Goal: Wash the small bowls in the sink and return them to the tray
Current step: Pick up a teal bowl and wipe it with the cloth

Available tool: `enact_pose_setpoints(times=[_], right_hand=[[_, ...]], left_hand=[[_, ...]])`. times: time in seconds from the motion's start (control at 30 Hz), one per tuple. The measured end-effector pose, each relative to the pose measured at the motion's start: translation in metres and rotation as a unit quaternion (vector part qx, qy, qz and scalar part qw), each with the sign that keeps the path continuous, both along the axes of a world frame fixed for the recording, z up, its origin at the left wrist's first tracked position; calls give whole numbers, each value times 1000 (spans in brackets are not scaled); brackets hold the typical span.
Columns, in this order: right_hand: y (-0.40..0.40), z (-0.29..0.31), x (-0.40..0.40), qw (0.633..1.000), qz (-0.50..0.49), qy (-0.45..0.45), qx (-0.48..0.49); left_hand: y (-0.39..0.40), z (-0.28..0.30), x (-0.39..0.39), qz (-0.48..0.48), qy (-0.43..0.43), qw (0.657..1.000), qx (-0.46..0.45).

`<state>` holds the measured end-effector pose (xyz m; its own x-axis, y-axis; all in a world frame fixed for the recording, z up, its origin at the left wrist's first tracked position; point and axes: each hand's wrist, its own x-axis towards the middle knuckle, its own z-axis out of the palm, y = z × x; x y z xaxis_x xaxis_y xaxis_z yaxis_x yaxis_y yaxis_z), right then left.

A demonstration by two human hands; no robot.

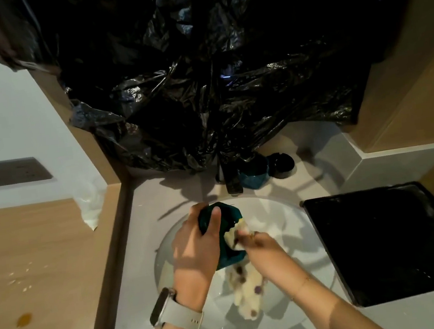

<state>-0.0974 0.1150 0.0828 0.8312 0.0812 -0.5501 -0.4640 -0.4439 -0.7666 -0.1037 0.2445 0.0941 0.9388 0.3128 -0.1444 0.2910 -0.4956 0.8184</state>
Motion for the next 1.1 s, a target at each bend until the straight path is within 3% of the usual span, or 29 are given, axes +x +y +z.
enact_pose_setpoints(times=[0.1, 0.2, 0.27, 0.43, 0.5, 0.7, 0.87, 0.93, 1.0, 1.1], right_hand=[[4, -7, -2, 996, -64, 28, 53], [-1, -9, 8, 996, -11, -67, -61], [0, -10, 9, 994, 4, -64, -86], [2, -10, -1, 998, -42, 31, 29], [0, -13, -2, 998, -51, 21, 32], [-12, -16, 4, 980, 60, -125, -144], [-12, -5, 10, 962, 90, -153, -207], [-11, -11, 7, 981, 36, -136, -133], [-6, -23, -2, 993, -61, -95, 24], [3, -30, -16, 964, -181, -9, 194]], left_hand=[[-9, -10, -9, 4, -44, 999, 24], [-14, -20, -20, -8, -38, 999, -22], [-15, -24, -19, 0, -43, 999, -27], [-16, -25, -17, 41, -61, 997, -38], [-19, -27, -21, 35, -71, 995, -58], [-1, -30, -6, -66, 86, 988, -112], [-1, -27, -5, -31, 25, 994, -105], [-9, -26, -7, -12, -3, 994, -110], [-16, -27, -8, 27, -30, 991, -131], [-27, -31, -13, 73, -74, 977, -188]])
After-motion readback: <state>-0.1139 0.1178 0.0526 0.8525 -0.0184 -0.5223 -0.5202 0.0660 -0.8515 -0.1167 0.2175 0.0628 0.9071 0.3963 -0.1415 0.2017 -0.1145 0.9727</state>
